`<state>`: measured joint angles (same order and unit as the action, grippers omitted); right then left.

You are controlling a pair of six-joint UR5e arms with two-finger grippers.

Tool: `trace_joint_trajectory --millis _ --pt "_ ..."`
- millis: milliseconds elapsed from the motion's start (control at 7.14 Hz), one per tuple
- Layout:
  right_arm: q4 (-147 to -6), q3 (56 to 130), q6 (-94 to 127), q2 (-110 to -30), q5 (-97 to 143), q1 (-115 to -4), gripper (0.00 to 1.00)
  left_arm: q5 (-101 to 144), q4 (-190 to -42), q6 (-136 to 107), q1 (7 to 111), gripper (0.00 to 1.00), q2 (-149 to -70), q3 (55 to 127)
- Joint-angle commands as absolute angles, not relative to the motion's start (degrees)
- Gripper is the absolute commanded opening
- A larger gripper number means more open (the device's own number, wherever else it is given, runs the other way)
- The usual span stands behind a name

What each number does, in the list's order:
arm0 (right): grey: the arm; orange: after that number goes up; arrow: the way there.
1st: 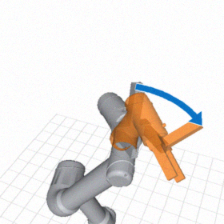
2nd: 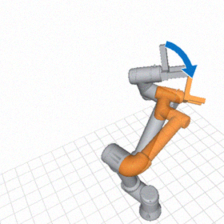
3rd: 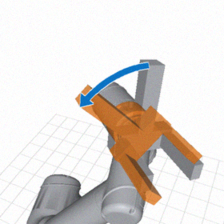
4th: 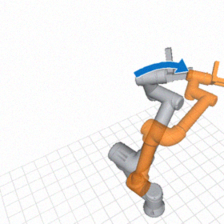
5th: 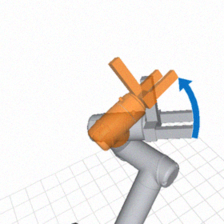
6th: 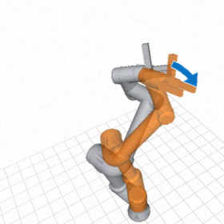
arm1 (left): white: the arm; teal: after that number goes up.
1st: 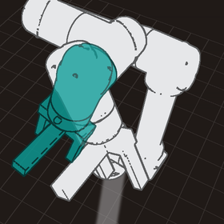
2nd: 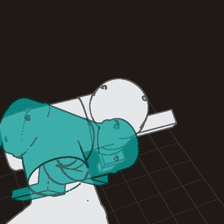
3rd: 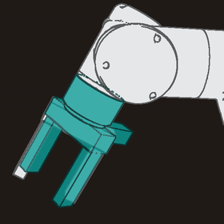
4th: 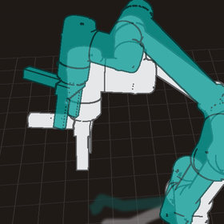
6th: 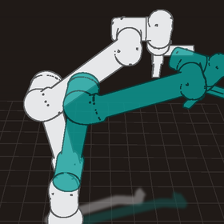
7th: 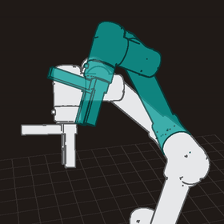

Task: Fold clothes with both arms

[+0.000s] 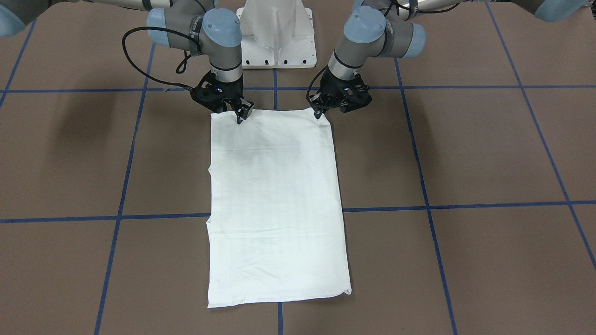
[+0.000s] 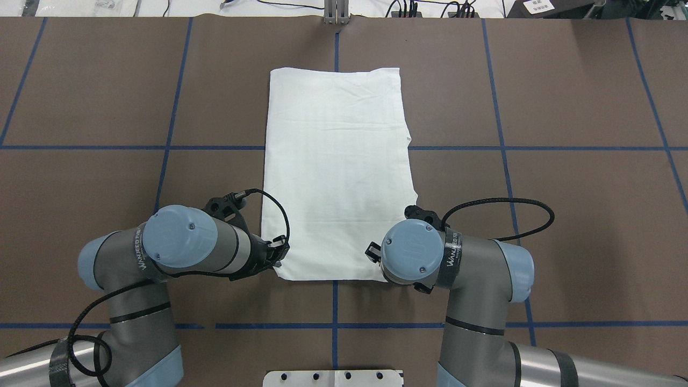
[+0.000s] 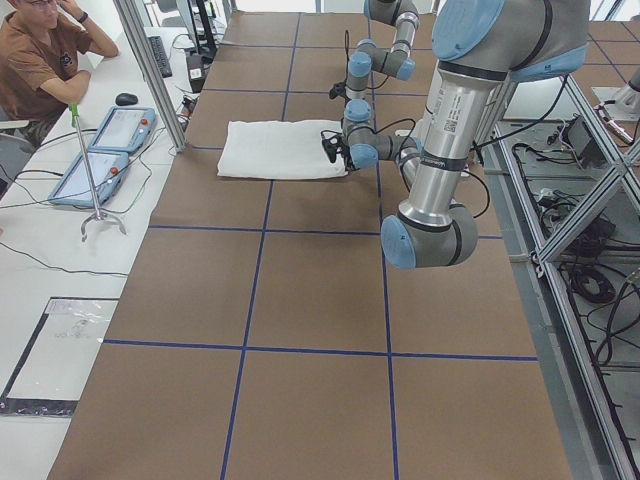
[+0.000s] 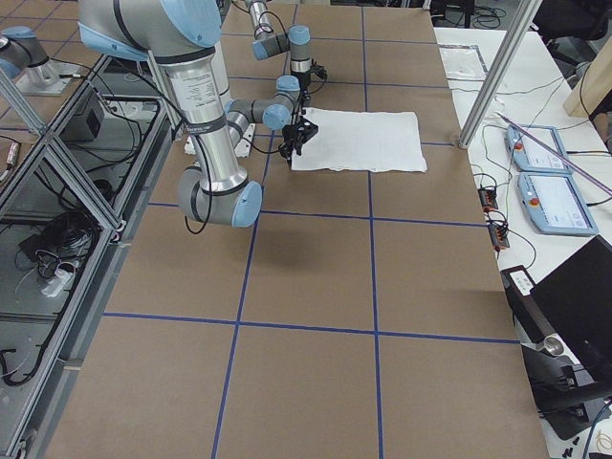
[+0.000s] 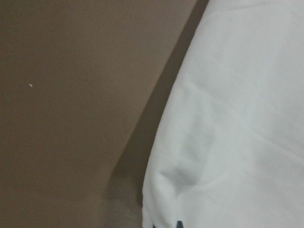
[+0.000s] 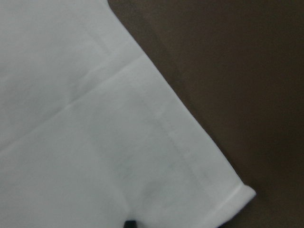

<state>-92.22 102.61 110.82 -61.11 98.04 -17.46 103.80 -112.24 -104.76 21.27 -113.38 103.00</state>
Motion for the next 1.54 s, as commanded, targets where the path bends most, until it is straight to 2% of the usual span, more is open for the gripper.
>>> trace_joint_trajectory --millis 0,280,420,980,1400 --pt "-92.4 103.2 110.7 -61.1 98.2 -17.6 0.19 103.8 -112.2 -104.8 21.3 0.0 -113.4 103.0" --pt "-92.2 103.3 110.7 -61.1 98.3 -17.6 0.02 103.8 -112.2 -104.8 21.2 0.0 -113.4 102.9" --pt "-92.2 103.3 110.7 -60.8 98.3 -17.8 0.0 103.8 -112.3 -104.8 21.2 0.0 -113.4 102.9" --pt "-91.8 105.6 110.9 -61.7 98.7 -18.2 0.0 104.0 -112.1 -105.4 21.3 0.0 -113.6 105.5" --pt "-91.8 115.9 110.9 -66.9 101.0 -16.6 0.0 104.6 -109.3 -105.6 19.8 0.0 -112.6 113.3"
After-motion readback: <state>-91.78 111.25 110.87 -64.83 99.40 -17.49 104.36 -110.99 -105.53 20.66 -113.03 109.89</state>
